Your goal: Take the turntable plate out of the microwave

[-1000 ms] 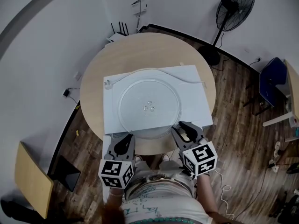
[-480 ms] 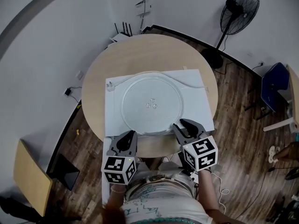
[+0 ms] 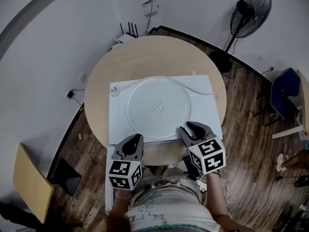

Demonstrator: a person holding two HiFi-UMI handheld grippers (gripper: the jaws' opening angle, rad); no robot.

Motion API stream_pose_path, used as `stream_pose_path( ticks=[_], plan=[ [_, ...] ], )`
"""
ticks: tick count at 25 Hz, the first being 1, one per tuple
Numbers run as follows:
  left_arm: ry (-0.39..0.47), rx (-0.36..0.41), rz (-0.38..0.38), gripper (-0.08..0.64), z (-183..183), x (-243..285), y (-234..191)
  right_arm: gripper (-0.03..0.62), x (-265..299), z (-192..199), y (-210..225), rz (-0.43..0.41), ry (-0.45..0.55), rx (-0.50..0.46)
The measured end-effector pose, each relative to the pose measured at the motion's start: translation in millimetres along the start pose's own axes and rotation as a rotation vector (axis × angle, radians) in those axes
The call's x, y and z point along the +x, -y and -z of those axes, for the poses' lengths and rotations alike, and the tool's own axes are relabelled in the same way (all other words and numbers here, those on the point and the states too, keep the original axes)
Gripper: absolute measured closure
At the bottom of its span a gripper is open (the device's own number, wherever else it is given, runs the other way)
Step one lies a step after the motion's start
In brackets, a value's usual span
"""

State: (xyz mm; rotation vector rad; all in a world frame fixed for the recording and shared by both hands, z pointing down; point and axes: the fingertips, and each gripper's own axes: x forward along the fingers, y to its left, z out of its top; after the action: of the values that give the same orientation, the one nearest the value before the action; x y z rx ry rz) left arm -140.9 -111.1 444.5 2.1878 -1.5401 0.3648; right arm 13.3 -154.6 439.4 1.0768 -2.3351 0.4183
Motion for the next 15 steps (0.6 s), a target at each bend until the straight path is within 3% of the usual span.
stream_pose_path(
  ticks=[7, 15],
  plan=[
    [0.034, -0.043, 0.013, 0.531, -6, -4, -3, 0.467, -3, -4, -2, -0.033, 0.035, -0.007],
    [0.088, -0.005, -0.004, 0.531, -11, -10, -2, 0.463, -6, -6, -5, -0.048, 0.081, -0.040]
  ],
)
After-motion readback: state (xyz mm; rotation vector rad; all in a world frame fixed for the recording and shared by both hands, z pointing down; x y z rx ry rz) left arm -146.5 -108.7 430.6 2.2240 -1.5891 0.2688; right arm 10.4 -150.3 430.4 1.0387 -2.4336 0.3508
